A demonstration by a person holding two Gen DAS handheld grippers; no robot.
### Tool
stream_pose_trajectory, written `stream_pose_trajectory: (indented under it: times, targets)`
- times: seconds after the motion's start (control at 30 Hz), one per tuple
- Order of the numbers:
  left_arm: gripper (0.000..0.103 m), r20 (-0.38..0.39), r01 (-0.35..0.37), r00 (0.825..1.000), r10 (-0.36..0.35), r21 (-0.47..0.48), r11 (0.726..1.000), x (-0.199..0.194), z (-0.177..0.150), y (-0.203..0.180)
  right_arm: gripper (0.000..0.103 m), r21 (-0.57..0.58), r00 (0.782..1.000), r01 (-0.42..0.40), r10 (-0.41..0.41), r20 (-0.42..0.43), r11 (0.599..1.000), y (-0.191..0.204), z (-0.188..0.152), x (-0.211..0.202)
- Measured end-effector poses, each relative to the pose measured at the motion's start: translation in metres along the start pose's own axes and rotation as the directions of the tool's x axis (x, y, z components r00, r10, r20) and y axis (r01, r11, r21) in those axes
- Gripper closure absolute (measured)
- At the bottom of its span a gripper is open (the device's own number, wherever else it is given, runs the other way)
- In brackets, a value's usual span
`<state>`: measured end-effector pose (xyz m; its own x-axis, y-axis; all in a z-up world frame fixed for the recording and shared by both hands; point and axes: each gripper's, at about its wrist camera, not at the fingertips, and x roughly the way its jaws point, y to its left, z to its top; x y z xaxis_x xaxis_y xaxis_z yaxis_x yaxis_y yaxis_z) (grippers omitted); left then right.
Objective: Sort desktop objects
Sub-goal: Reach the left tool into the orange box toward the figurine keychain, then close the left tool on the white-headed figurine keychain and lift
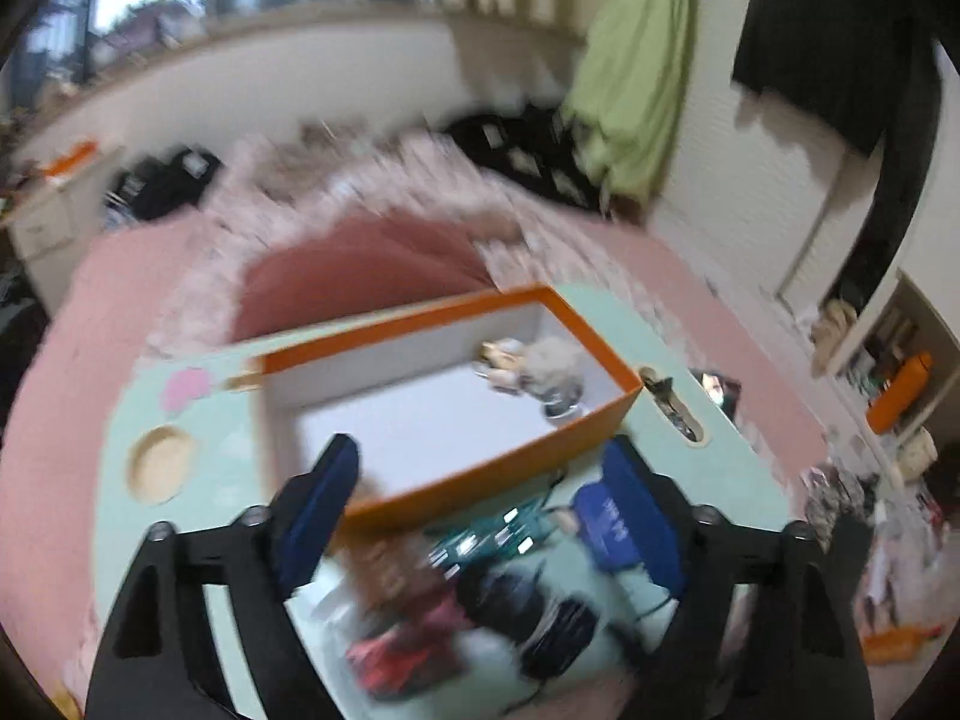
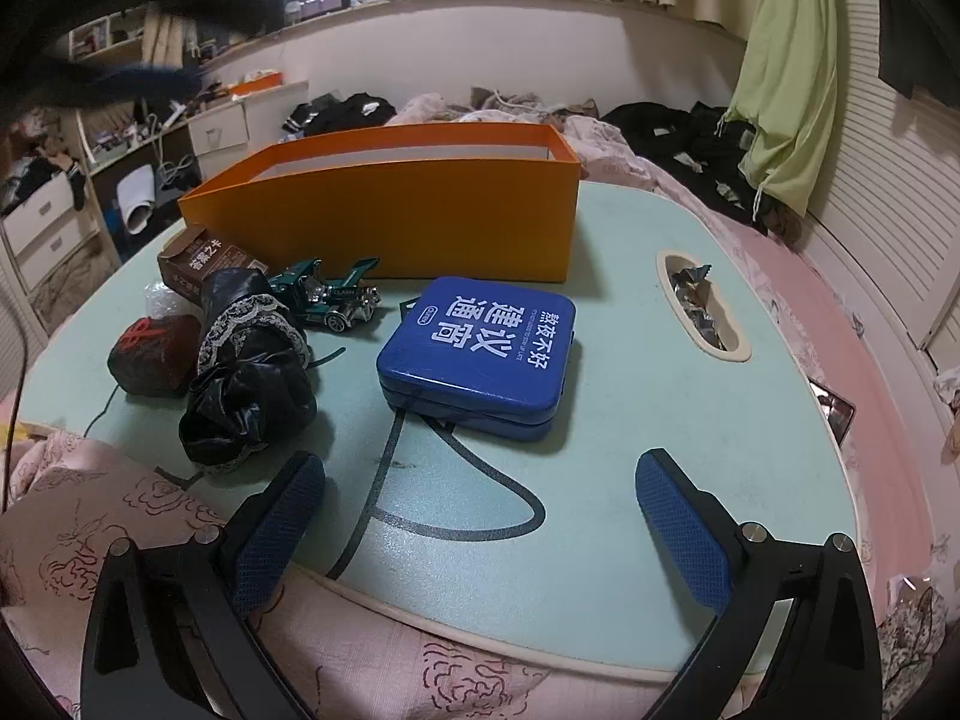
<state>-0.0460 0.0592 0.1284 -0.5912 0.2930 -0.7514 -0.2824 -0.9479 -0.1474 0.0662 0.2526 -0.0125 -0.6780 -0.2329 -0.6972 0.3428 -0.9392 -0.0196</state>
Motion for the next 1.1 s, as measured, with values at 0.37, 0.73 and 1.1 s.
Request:
stream_pose_trajectory:
  times: [0.37, 0.73, 1.1]
  targets:
    - [0.054, -0.338, -0.065, 0.941, -0.020, -0.237, 0.969, 0.163, 0.070, 0.003, 0.000, 0.001, 1.000, -0.004, 0.004, 0.007, 1.000, 0.006, 0.002, -0.005]
    - [0.065, -0.373, -0.196, 0.917, 0.140, -0.115, 0.974, 0.185, 0.052, 0.000, 0.000, 0.002, 1.000, -0.006, 0.006, 0.010, 1.000, 0.007, 0.003, -0.004]
    - [0.065, -0.004, 0.065, 0.998, -0.066, -0.089, 0.994, 0.027, 0.033, 0.008, 0.000, 0.002, 1.000, -0.006, 0.006, 0.010, 1.000, 0.006, 0.003, -0.003]
